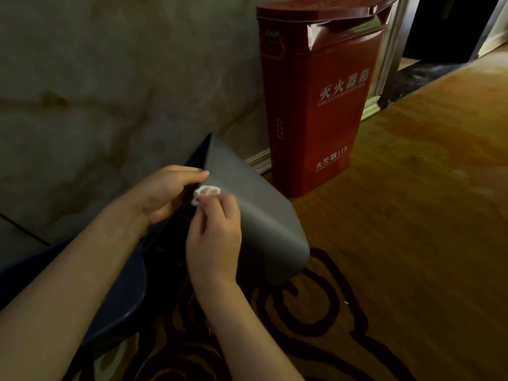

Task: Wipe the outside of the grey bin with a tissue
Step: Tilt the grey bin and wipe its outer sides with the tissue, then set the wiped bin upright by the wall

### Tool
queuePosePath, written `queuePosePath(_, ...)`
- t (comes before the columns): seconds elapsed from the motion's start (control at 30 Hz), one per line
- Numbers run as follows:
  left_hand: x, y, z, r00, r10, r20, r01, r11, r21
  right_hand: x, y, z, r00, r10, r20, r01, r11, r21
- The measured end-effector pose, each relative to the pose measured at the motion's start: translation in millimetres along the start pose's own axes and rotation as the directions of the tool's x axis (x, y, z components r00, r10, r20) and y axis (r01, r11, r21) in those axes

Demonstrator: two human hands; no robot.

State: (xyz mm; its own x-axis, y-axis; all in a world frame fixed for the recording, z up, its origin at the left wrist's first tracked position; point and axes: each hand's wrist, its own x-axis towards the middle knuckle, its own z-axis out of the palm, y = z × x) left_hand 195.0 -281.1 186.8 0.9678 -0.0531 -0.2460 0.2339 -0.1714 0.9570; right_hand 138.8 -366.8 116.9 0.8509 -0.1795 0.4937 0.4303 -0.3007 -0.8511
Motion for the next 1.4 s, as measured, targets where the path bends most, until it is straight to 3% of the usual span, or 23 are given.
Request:
queuePosePath(0.07, 0, 0, 0, 1.0, -0.005, 0.002, 0.005, 1.0, -0.02, 4, 13, -3, 0.998, 0.046, -0.043, -0.046, 0.999, 0.004)
queuePosePath(0.17, 1, 0, -5, 1.0, -0.022, -0.014, 0.021, 0.999, -0.033, 7, 61, -23, 0.95, 0.275, -0.15, -0.284, 0.958, -0.037)
queuePosePath(0.33, 7, -5, -17, 1.0, 0.0, -0.001, 0.0, 1.0, 0.006, -10, 137, -53, 0.739, 0.613, -0.281, -0.646, 0.762, -0.037)
queuePosePath(0.43, 5, -1, -21, 0.992, -0.045, 0.122, 0.036, 0.997, 0.075, -27, 152, -54, 0.689, 0.672, -0.272, -0.707, 0.706, -0.045)
queuePosePath(0.5, 6, 2, -20, 0.987, -0.103, 0.124, 0.076, 0.977, 0.202, -39, 152, -49, 0.688, 0.685, -0.24, -0.715, 0.697, -0.06)
queuePosePath(0.57, 10, 4, -17, 0.992, -0.126, -0.009, 0.119, 0.907, 0.404, -53, 152, -43, 0.695, 0.693, -0.19, -0.716, 0.69, -0.101)
queuePosePath(0.63, 15, 4, -11, 0.989, -0.081, -0.125, 0.143, 0.763, 0.63, -61, 152, -36, 0.677, 0.725, -0.125, -0.736, 0.663, -0.136)
queuePosePath(0.7, 17, 3, -3, 0.989, -0.007, -0.147, 0.119, 0.63, 0.768, -63, 154, -32, 0.633, 0.771, -0.074, -0.772, 0.62, -0.141)
queuePosePath(0.87, 17, -4, 11, 0.958, 0.206, -0.2, 0.078, 0.485, 0.871, -52, 164, -38, 0.534, 0.845, 0.027, -0.842, 0.535, -0.071)
queuePosePath(1.03, 12, -10, 3, 0.902, 0.353, -0.247, 0.075, 0.436, 0.897, -46, 169, -48, 0.447, 0.889, 0.102, -0.89, 0.453, -0.05)
queuePosePath(1.17, 4, -21, -14, 0.89, 0.395, -0.228, 0.081, 0.355, 0.931, -38, 155, -46, 0.491, 0.864, 0.111, -0.871, 0.49, 0.041)
queuePosePath(1.4, -9, -55, -65, 0.882, 0.364, -0.299, 0.16, 0.365, 0.917, -7, 113, -30, 0.695, 0.693, 0.19, -0.717, 0.685, 0.126)
